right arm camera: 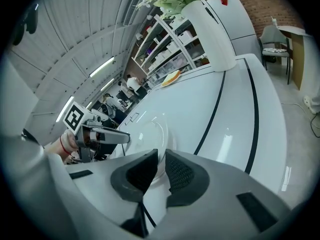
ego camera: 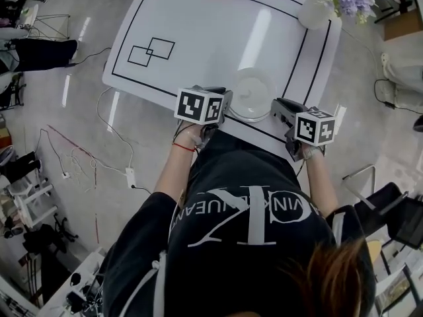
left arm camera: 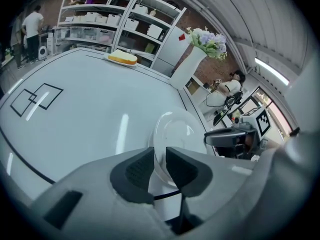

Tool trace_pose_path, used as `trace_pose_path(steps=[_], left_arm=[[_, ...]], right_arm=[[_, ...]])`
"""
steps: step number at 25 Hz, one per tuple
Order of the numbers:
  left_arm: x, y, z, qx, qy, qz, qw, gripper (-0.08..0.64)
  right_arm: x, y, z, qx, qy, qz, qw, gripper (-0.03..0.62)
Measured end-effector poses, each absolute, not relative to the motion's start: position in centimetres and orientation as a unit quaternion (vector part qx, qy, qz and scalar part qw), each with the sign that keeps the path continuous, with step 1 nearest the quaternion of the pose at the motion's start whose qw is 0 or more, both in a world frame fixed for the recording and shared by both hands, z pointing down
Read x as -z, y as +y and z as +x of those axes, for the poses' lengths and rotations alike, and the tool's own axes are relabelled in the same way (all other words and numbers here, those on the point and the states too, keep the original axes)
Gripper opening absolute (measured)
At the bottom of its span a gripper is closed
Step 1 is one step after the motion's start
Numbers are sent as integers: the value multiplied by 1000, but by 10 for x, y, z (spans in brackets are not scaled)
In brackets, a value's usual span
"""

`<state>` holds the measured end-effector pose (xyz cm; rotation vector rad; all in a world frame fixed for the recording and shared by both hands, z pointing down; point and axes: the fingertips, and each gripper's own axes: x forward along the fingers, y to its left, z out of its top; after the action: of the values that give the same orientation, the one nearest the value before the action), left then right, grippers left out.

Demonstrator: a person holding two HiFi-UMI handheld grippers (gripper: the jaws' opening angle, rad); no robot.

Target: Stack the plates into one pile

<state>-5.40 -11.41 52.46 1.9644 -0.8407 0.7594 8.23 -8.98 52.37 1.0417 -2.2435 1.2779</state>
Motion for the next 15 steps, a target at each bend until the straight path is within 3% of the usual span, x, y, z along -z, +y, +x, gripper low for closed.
trace_pose_path(steps=[10,15], left_arm=[[-532,-104,-57,-338,-328,779,414,87],[-522,-113,-61,-319,-339,785,408,86]], right_arm=[[-527,-83,80,-435,-806,342,211,60],[-519,-86,84,-431,-811,339,202,37]])
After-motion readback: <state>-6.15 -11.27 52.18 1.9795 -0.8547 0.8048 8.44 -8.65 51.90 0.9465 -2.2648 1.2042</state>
